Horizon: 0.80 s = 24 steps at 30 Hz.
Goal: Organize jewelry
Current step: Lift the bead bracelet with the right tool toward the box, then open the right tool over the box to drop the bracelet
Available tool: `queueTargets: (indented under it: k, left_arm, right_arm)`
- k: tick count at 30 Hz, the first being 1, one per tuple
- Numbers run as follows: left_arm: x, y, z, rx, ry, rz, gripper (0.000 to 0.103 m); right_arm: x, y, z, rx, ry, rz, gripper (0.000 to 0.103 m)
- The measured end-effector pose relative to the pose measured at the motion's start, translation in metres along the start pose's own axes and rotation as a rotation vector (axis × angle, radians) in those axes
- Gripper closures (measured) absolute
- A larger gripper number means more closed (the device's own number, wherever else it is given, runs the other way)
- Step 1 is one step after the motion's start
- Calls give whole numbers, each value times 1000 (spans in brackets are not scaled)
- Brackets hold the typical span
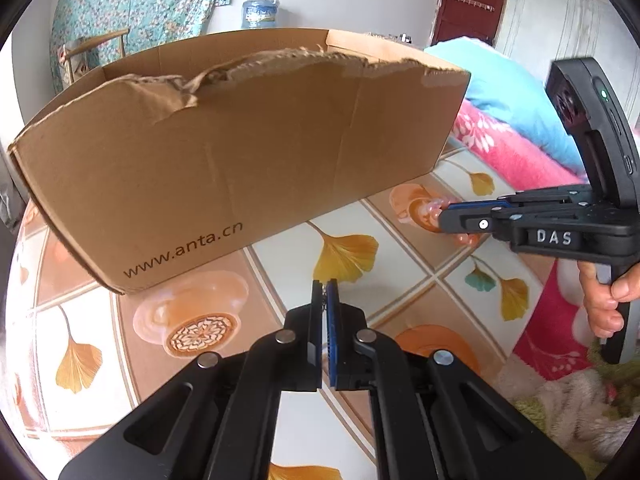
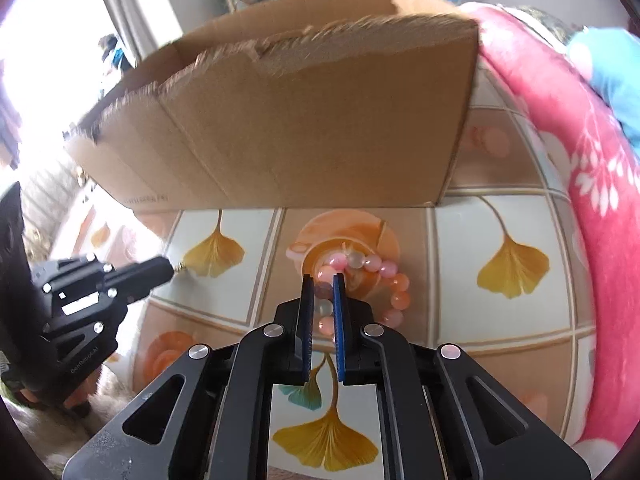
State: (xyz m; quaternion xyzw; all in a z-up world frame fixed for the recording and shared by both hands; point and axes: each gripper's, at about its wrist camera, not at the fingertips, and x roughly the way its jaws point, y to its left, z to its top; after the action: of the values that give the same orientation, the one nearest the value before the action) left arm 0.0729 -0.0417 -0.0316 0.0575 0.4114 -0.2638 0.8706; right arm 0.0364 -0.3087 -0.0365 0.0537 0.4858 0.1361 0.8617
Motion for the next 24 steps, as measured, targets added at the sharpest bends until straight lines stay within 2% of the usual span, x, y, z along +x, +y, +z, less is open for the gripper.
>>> queueTargets:
  k: [7, 12, 18, 20, 24]
  left_arm:
    - [-28, 2, 6, -28, -44, -47, 102]
    - [-68, 3, 22, -25, -138, -68, 102]
    - [-117, 8, 53, 11, -269, -84, 102]
    - [-131, 12, 68, 23, -308, -66, 102]
    - [-140, 28, 95, -1, -343, -36, 102]
  right_arm:
    - [-50, -17, 13, 79, -123, 60, 96]
    - [-84, -19, 30, 90, -214, 126, 96]
    - [-126, -12, 59, 47, -334, 219, 96]
    - [-136, -7, 69, 32, -371, 261, 96]
    - [-140, -2, 94, 5, -425, 339, 96]
